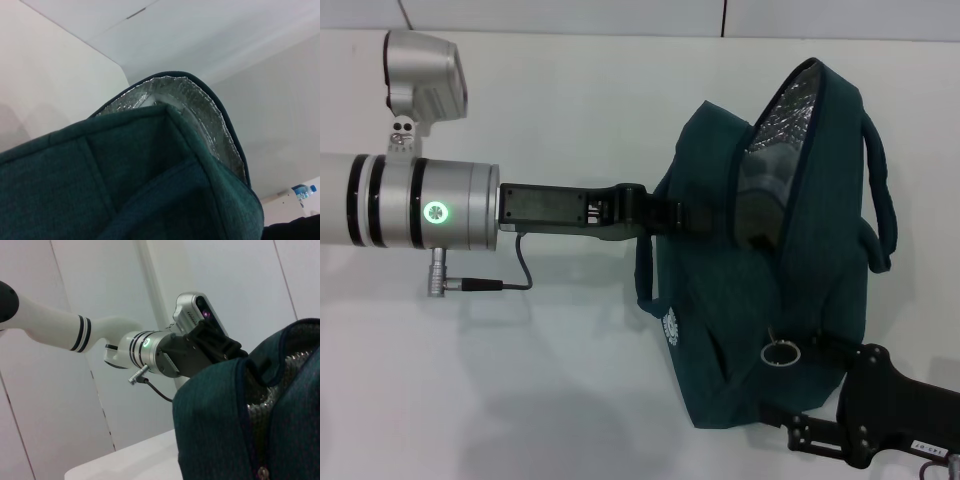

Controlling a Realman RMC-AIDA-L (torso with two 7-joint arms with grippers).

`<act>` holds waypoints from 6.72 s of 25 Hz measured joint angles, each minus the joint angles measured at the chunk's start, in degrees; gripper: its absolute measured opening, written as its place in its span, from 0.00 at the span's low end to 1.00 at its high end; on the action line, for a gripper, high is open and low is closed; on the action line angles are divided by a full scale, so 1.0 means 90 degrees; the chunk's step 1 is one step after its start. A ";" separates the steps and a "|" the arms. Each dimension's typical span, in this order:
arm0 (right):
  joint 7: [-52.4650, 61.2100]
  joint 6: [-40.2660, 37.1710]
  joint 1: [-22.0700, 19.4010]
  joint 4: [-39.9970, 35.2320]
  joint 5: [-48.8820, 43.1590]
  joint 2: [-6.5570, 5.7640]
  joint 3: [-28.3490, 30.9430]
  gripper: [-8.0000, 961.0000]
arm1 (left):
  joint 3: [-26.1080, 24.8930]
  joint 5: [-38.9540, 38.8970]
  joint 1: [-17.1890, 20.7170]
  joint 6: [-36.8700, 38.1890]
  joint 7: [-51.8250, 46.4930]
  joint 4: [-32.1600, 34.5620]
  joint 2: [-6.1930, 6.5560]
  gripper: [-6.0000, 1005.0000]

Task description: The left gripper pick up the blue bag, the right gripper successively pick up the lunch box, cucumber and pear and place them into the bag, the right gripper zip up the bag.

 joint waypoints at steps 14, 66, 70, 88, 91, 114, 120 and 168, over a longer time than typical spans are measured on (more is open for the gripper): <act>0.0007 0.0132 -0.0025 0.0000 0.0124 0.0005 0.0015 0.44 | 0.0022 -0.0001 -0.0021 0.0012 0.0017 0.0006 0.0010 0.11; 0.0029 -0.1152 -0.0306 0.0028 0.0188 -0.0061 0.0773 0.02 | -0.0020 -0.0882 0.0550 0.0353 0.1345 0.0105 0.0009 0.46; 0.0022 -0.1171 -0.0295 -0.0002 0.0188 -0.0061 0.0780 0.02 | -0.0018 -0.1022 0.0599 0.0497 0.1651 0.0105 0.0009 0.56; -0.0024 -0.1389 0.0095 -0.0490 0.0784 -0.0009 0.1009 0.03 | -0.0026 -0.1221 0.1245 0.0936 0.2818 0.0105 0.0173 0.72; -0.0025 -0.1396 0.0316 -0.0495 0.1052 -0.0002 0.1001 0.03 | -0.0013 -0.1195 0.1359 0.1058 0.3099 0.0102 0.0175 0.71; 0.0028 -0.0043 0.2105 -0.0562 0.1376 0.0056 0.0943 0.03 | -0.0038 -0.1926 0.1909 0.0494 0.6509 -0.1072 -0.0037 0.64; 0.0000 0.0114 0.2203 -0.0574 0.1475 0.0056 0.0939 0.03 | 0.0000 -0.2587 0.1787 0.0090 0.7331 -0.1582 -0.0048 0.62; 0.0022 0.0290 0.2176 -0.0570 0.1973 0.0056 0.0561 0.03 | 0.0479 -0.2893 0.0859 -0.0554 0.7748 -0.2008 -0.0046 0.06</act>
